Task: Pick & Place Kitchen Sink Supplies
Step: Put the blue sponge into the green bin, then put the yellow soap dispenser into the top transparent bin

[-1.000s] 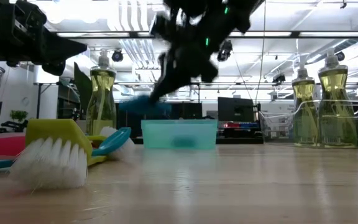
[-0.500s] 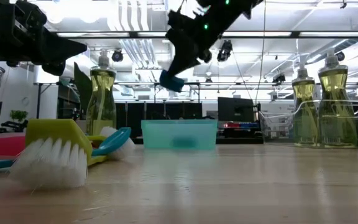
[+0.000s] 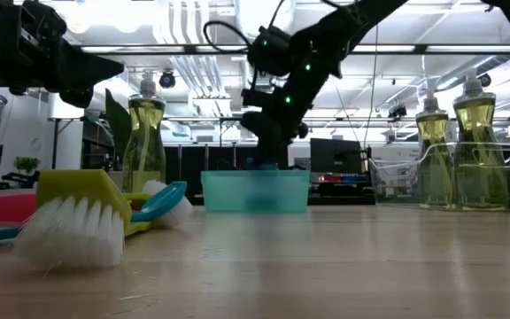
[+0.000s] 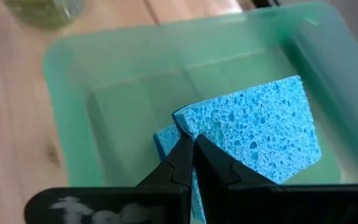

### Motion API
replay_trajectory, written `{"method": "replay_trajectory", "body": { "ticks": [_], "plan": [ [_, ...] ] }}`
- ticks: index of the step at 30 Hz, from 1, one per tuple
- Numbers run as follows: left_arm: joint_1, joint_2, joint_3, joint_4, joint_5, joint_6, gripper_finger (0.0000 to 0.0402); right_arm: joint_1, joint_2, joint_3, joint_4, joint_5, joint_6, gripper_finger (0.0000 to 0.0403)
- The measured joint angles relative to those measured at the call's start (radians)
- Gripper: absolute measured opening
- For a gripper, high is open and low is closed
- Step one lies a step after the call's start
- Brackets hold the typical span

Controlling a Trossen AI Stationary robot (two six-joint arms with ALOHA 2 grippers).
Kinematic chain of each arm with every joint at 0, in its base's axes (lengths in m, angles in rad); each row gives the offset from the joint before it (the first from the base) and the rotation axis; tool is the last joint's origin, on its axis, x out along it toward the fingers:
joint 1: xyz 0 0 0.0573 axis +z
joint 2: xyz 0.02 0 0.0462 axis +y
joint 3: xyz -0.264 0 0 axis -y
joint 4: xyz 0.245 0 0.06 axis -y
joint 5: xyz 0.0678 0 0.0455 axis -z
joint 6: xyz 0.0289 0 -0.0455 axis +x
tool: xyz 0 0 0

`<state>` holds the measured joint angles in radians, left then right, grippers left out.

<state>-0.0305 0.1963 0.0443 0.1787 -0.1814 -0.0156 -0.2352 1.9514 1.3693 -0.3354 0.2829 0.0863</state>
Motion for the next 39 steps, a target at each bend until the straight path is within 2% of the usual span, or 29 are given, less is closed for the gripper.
{"method": "replay_trajectory", "body": {
  "ticks": [10,20,23,33,39],
  "plan": [
    [0.0,0.0,0.0,0.0,0.0,0.0,0.0003,0.001,0.067,0.0,0.003,0.004,-0.019,0.0008],
    [0.0,0.0,0.0,0.0,0.0,0.0,0.0003,0.005,0.04,0.019,0.009,0.008,-0.093,0.0012],
    [0.0,0.0,0.0,0.0,0.0,0.0,0.0003,0.01,0.032,0.035,0.002,0.006,-0.097,0.0032],
    [0.0,0.0,0.0,0.0,0.0,0.0,0.0003,0.019,0.019,0.101,-0.098,0.008,-0.091,0.0136],
    [0.0,0.0,0.0,-0.001,0.0,0.0,0.0003,0.035,0.015,0.173,-0.162,0.003,-0.038,0.016]
  ]
}}
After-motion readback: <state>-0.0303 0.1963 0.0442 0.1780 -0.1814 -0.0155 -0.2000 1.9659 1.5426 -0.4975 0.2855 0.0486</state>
